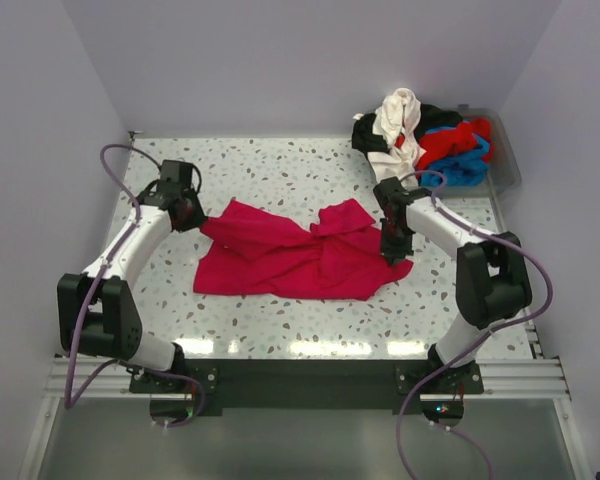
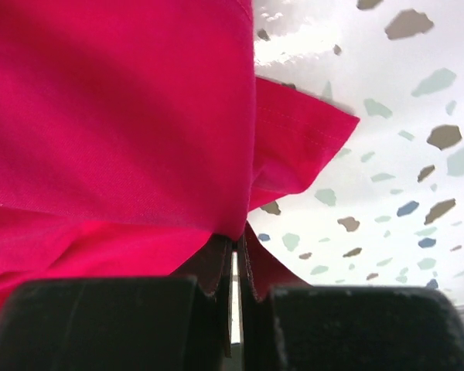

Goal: Fold and stack the t-shirts
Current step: Flatten the tshirt out

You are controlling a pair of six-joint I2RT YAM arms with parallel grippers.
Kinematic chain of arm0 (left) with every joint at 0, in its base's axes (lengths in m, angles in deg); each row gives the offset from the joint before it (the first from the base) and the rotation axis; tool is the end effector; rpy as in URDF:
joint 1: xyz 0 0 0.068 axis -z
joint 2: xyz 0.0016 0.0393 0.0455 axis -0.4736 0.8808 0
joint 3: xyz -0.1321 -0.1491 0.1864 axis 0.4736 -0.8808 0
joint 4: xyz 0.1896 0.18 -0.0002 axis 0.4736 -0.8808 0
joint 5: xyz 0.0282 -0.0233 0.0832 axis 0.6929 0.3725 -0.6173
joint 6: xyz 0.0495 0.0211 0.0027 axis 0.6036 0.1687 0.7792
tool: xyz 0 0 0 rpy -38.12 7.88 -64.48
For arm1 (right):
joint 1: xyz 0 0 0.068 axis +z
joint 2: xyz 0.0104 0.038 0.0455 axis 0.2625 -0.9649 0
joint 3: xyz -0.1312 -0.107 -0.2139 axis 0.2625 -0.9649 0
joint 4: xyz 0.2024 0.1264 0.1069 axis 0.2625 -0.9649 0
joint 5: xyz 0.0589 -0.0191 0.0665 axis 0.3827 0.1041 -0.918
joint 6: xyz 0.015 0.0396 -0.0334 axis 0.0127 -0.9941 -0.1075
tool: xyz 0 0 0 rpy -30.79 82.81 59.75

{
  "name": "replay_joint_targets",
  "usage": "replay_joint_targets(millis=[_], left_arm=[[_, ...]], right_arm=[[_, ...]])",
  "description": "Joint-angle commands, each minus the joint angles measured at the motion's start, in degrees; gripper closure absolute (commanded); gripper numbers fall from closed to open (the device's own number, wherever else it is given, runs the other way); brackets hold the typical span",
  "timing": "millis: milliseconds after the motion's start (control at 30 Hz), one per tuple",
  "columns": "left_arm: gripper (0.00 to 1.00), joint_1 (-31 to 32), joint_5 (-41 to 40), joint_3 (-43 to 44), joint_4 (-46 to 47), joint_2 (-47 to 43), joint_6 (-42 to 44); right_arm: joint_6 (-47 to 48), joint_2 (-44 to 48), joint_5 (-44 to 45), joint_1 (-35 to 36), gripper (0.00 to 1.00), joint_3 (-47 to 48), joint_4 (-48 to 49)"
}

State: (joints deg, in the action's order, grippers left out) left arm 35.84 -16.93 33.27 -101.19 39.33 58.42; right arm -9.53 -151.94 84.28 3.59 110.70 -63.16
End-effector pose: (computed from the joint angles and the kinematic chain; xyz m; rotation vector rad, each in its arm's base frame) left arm 0.3044 -0.0349 0.2596 -0.5266 2.4648 -0.0565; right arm 0.3003 0.0959 0.1971 0.2649 2.9133 -0.1424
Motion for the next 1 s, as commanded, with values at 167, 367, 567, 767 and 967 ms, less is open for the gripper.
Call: replay_joint_targets(millis=[167,367,567,767,967], left_arm=[[1.00,-5.20,0.60,-0.83,-0.97,-2.16,2.14],[1.00,-7.57,1.74,-1.54,-1.05,-3.47,2.76],[1.00,-7.57,3.41,-1.45,-1.41,-3.65,2.15],[1.00,-7.57,4.12,-1.45,-1.58,-3.83,1.44],[1.00,-7.57,3.94,-1.63,-2.20,-4.09,1.44]], right_arm=[[1.70,1.76,1.78,-0.61,0.45,7.67,-2.41],[0.66,-5.08,-3.47,-3.60,0.47,16.99,4.07],[-1.19,-13.88,-8.50,-4.22,0.52,23.06,8.57],[-1.81,-20.48,-9.82,-4.31,0.53,26.93,12.70],[-1.63,-23.03,-9.82,-4.22,0.56,27.90,12.97]])
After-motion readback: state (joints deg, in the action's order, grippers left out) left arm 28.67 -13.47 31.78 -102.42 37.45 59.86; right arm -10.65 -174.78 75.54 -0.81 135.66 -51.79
